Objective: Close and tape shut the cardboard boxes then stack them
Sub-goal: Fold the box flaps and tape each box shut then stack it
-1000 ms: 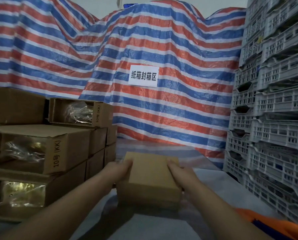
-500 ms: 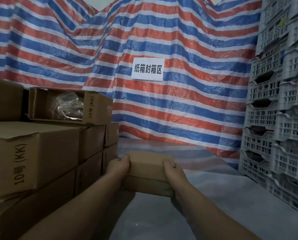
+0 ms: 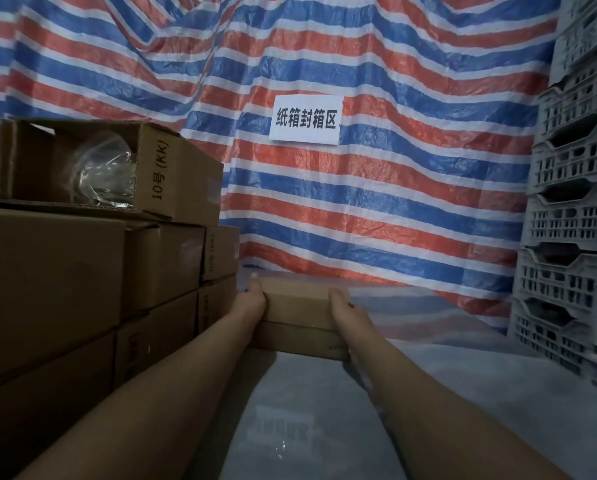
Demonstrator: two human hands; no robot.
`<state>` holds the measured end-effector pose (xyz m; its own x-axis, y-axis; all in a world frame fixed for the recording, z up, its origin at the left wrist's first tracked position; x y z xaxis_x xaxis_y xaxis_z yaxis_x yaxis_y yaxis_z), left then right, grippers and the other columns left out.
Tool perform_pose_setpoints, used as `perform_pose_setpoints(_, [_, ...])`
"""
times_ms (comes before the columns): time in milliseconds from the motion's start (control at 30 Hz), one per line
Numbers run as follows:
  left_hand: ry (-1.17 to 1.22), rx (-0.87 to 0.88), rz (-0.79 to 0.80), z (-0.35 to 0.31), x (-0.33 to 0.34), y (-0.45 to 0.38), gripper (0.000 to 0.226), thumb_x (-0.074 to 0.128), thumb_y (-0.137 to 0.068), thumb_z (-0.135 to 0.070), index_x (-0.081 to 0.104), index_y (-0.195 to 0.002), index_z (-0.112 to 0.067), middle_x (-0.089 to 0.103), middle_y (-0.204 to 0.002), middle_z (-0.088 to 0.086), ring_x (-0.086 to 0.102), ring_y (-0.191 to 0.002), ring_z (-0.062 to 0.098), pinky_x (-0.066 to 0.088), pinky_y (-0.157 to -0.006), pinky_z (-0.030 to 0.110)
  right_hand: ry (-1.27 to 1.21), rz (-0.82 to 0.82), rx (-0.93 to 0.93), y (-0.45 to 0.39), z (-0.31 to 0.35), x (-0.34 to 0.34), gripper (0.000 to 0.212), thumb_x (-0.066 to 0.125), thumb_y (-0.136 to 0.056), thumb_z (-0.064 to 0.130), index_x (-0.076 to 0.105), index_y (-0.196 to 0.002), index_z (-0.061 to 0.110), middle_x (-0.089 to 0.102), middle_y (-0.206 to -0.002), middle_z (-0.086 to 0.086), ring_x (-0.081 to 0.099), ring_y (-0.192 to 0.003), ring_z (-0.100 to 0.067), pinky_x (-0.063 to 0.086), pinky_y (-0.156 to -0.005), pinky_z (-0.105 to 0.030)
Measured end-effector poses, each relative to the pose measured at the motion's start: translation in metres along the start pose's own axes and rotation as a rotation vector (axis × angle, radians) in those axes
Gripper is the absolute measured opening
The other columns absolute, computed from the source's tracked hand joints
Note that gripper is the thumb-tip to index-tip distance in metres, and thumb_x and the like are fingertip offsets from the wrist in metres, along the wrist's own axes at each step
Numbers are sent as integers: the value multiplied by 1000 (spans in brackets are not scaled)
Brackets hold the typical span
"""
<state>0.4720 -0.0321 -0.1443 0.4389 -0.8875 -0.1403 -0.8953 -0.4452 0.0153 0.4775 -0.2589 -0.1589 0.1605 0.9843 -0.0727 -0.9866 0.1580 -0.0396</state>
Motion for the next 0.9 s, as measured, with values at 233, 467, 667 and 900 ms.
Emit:
perform_pose_setpoints(233, [89, -17, 55, -6, 3, 0, 64, 26, -106, -46, 32, -149, 1, 36, -151, 23, 35, -139, 37, 29, -115, 43, -5, -59, 74, 8, 8, -3, 101, 51, -81, 81, 29, -153, 13, 47, -147, -14, 52, -128, -36, 46, -108, -51])
perform_pose_setpoints(467, [9, 22, -34, -10, -26, 61, 58, 21, -108, -38, 40, -143, 4, 40, -149, 24, 36, -139, 36, 23, -115, 37, 107, -215, 93, 53, 37, -40, 71, 37, -100, 64, 46, -142, 8, 54, -140, -16, 55, -121, -34, 47, -101, -43])
perform_pose_setpoints(667, [-156, 257, 72, -71, -48, 165, 33, 39, -104, -19, 55, -123, 2, 60, -125, 20, 58, -115, 33, 47, -101, 40, 373, -151, -20, 145, 109, -59, 45, 41, -105, 37, 54, -132, 3, 60, -126, -17, 59, -110, -32, 48, -92, -40])
perform_pose_setpoints(900, [-156, 556, 107, -195, -112, 290, 27, 42, -103, -18, 57, -83, -9, 62, -89, 9, 64, -78, 23, 56, -68, 28, 285, -47, -237, 259, 224, -57, 17, 50, -98, 21, 53, -94, 5, 56, -87, -12, 60, -72, -24, 53, -55, -28])
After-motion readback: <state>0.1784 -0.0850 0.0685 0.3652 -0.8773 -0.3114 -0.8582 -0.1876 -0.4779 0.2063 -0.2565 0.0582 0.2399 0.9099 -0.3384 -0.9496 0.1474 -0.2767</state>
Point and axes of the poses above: each hand's wrist, its own y-axis away from the middle knuckle, its own x-axis out of the palm, z = x × y, the point moved 10 cm from there along -y, towards the middle knuckle
